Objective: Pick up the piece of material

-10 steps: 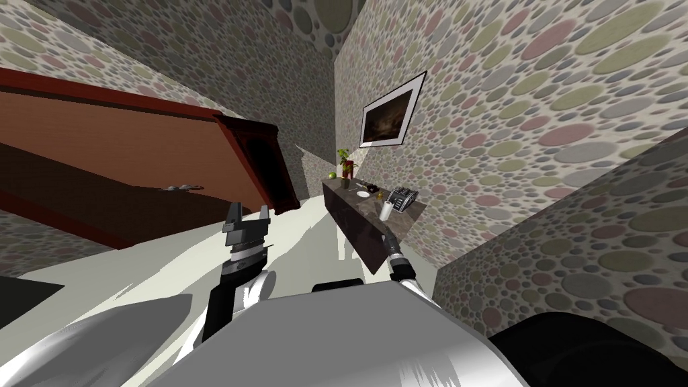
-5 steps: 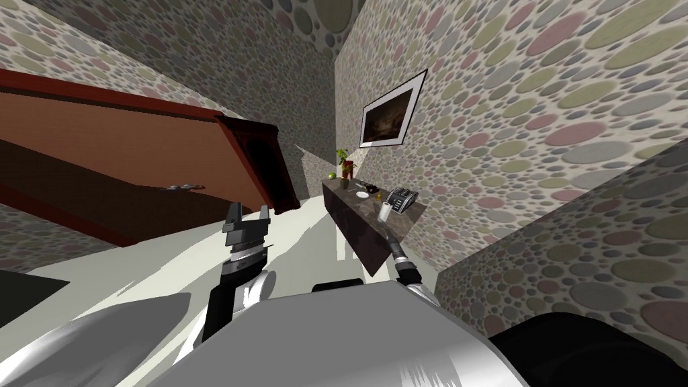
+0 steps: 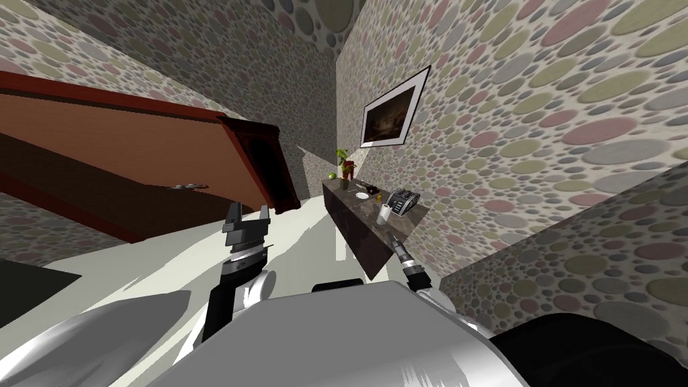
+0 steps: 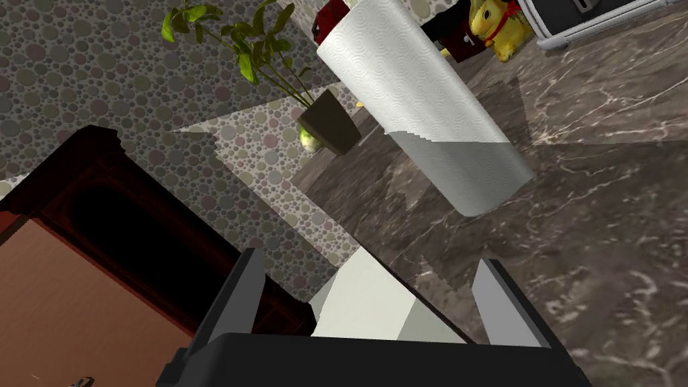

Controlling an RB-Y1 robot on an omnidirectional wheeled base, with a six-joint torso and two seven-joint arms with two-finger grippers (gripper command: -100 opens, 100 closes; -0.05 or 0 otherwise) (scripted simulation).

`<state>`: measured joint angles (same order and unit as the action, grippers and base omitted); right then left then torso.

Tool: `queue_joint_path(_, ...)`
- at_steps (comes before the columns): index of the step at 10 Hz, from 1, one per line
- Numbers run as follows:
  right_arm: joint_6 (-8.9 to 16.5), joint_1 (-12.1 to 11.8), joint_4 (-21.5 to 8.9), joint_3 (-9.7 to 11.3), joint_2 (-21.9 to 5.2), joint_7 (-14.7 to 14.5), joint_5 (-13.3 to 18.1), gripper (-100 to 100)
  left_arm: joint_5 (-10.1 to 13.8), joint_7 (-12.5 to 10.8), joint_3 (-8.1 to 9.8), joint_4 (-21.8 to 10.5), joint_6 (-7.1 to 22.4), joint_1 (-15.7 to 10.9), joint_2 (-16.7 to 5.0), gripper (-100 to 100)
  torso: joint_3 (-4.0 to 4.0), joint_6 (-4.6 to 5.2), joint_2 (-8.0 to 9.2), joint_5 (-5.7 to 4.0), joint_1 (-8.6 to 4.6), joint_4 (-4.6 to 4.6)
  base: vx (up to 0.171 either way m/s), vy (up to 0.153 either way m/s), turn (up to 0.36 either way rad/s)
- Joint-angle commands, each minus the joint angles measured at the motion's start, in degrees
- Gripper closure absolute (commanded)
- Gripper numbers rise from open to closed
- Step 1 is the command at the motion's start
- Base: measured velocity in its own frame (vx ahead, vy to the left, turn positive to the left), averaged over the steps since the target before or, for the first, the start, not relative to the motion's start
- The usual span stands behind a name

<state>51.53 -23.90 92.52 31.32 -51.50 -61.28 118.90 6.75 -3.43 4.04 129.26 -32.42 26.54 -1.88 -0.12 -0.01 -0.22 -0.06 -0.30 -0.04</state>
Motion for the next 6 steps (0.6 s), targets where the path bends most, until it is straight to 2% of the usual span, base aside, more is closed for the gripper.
queue_joint_path(1, 1.6, 0.4, -1.9, 0.7, -1.3, -1.1, 2.2, -100, 0.0, 0.0, 0.00, 0.0, 0.0, 0.0, 0.0, 0, 0.00, 0.00, 0.00, 0.00, 0.00, 0.00, 0.042, -0.065, 0.036)
queue_joint_path(2, 4.0, 1.2, -4.2, 2.1, -3.7, -2.7, 4.3, -100, 0.0, 0.0, 0.00, 0.0, 0.0, 0.0, 0.0, 0, 0.00, 0.01, 0.01, 0.00, 0.04, 0.00, 0.052, -0.077, 0.060)
queue_joint_path(3, 4.0, 1.2, -4.7, 2.1, -3.7, -2.7, 4.8, -100, 0.0, 0.0, 0.00, 0.0, 0.0, 0.0, 0.0, 0, -0.01, 0.00, -0.03, 0.00, -0.01, 0.00, 0.049, -0.068, 0.038)
queue_joint_path(5, 7.8, 2.8, -9.0, 4.5, -7.7, -5.4, 8.8, -100, 0.0, 0.0, 0.00, 0.0, 0.0, 0.0, 0.0, 0, -0.03, 0.00, -0.05, 0.01, 0.03, -0.01, 0.076, -0.078, 0.081)
queue_joint_path(6, 8.0, 2.8, -9.7, 4.5, -8.0, -5.4, 9.3, -100, 0.0, 0.0, 0.00, 0.0, 0.0, 0.0, 0.0, 0, -0.10, -0.01, -0.17, -0.01, -0.04, -0.03, 0.082, -0.083, 0.057)
